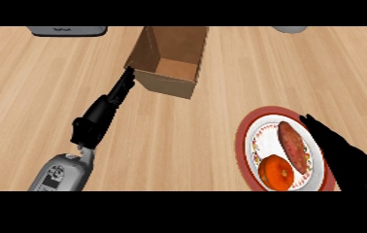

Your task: Pick the sweet potato from the plate and place it in the cardboard box

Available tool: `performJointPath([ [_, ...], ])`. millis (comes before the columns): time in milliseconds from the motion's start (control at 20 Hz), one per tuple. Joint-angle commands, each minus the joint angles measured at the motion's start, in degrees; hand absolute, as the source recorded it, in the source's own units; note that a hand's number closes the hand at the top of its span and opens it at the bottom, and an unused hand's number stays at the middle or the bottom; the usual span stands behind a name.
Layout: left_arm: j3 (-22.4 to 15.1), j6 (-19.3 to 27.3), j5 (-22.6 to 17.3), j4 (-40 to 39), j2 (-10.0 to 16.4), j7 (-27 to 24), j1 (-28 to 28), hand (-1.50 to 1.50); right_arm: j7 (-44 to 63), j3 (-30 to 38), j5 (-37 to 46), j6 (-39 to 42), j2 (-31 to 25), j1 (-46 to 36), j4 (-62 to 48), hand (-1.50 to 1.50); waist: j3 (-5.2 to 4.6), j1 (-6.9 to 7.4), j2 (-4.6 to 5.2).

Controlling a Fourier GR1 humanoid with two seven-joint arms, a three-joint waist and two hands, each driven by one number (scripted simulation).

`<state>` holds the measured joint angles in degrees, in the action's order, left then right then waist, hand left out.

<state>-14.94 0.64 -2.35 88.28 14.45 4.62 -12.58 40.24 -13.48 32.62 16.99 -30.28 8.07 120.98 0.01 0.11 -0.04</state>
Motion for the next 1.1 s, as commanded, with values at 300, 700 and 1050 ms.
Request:
performJointPath([
  [300, 1.3, -1.1, 4.0, 3.1, -3.5, 2.5, 1.8, 0.0, -6.0, 1.8, 6.3, -1.1, 6.6, -3.6, -12.8, -1.5, 0.0, -0.09, 0.02],
  [700, 6.7, -8.4, 3.1, 0.4, -1.2, -2.9, 4.1, 0.0, -7.8, 3.3, 9.9, 2.5, 8.1, -3.5, -12.1, -1.5, -0.02, -0.1, 0.02],
  [1050, 7.0, -7.5, 5.6, -2.0, -5.9, -1.5, 1.2, 0.0, -13.0, 5.8, 10.8, 4.6, 9.2, -3.6, -17.1, -1.5, -0.02, -0.23, 0.03],
])
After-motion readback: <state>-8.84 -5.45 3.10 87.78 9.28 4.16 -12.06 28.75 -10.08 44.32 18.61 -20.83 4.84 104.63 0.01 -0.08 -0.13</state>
